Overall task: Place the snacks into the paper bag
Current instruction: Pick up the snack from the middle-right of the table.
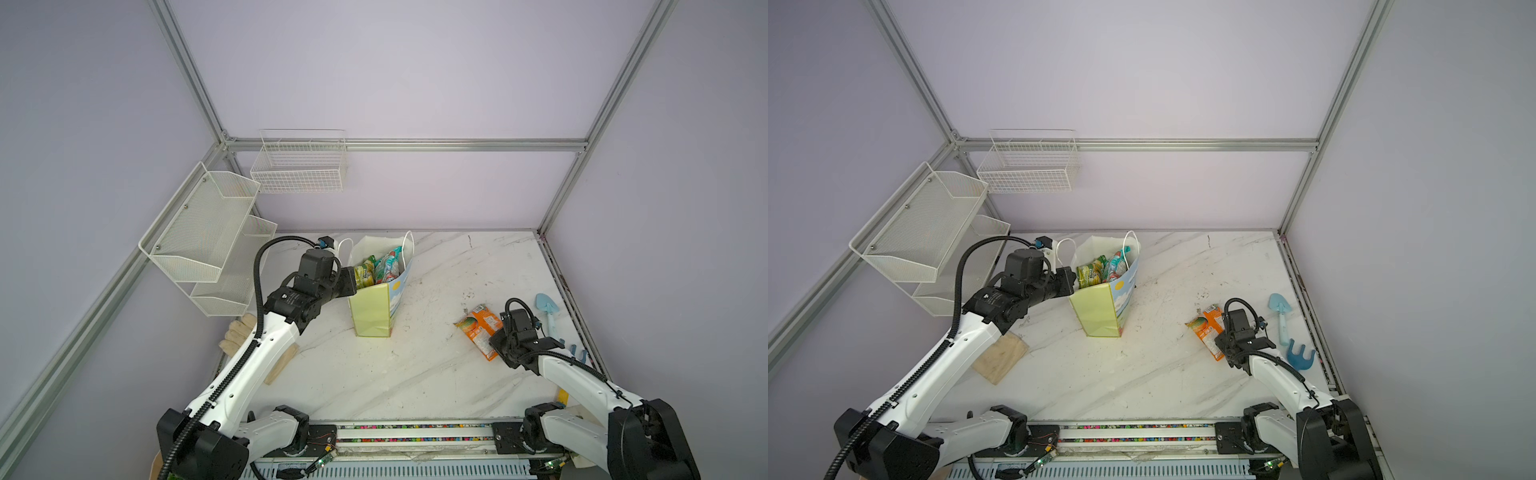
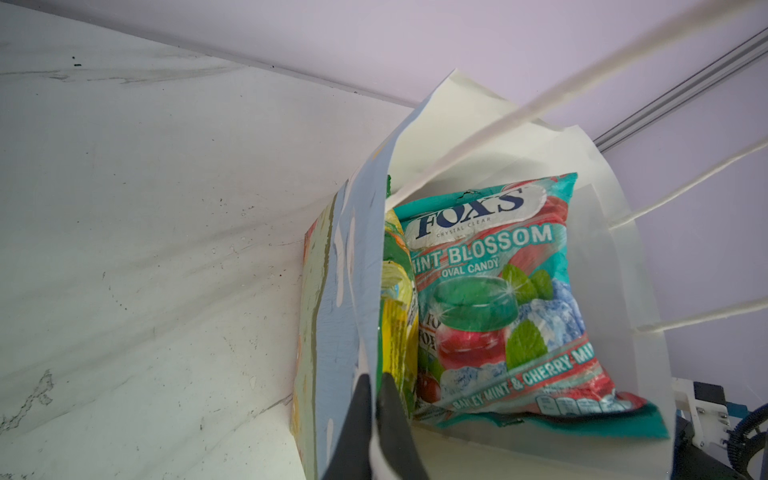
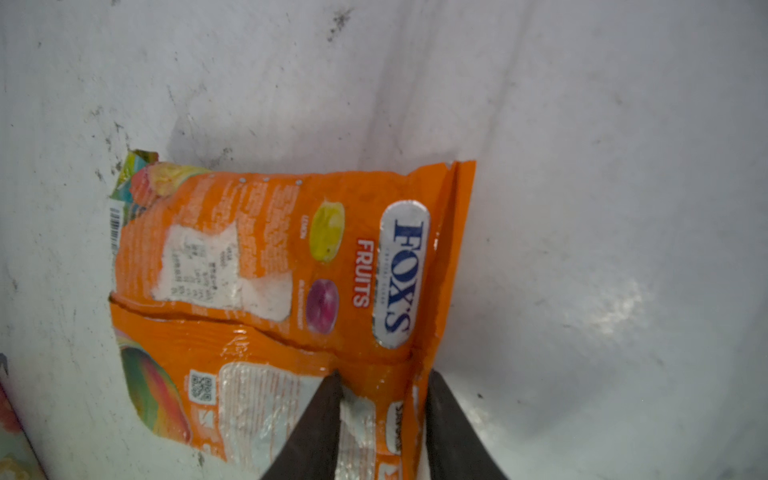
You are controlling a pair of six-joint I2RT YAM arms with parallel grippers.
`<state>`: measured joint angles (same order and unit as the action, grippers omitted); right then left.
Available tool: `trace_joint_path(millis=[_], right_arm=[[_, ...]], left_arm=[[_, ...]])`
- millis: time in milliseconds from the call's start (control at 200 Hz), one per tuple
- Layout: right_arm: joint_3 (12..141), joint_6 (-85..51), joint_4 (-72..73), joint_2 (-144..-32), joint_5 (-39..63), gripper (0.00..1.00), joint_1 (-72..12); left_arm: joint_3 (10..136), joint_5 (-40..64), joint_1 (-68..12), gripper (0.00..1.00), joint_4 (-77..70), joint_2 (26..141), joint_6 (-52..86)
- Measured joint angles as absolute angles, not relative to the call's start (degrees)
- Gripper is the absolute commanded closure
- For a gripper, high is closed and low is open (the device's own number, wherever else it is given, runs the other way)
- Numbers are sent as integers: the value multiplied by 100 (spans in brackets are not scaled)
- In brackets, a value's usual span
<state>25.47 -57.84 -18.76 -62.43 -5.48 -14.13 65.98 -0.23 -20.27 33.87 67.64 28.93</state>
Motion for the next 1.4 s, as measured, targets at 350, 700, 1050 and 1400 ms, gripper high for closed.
trace_joint_path(millis=[350,700,1050,1400], right_arm=[[2484,-5837,-1865,-5957,-523,100,-1413],[2639,-5723,-2084,-5330,-508,100,-1413],[3540,-4947,-2141,-4589,-207,100,-1413],[4276,-4281,-2272,-4762,139,100,-1413]], left_arm=[[6598,-23,-2027,100,3387,6764,2895],[6598,-23,-2027,100,3387,6764,2895],[6598,-23,-2027,100,3387,6764,2895],[6598,-23,-2027,100,3385,6764,2897]])
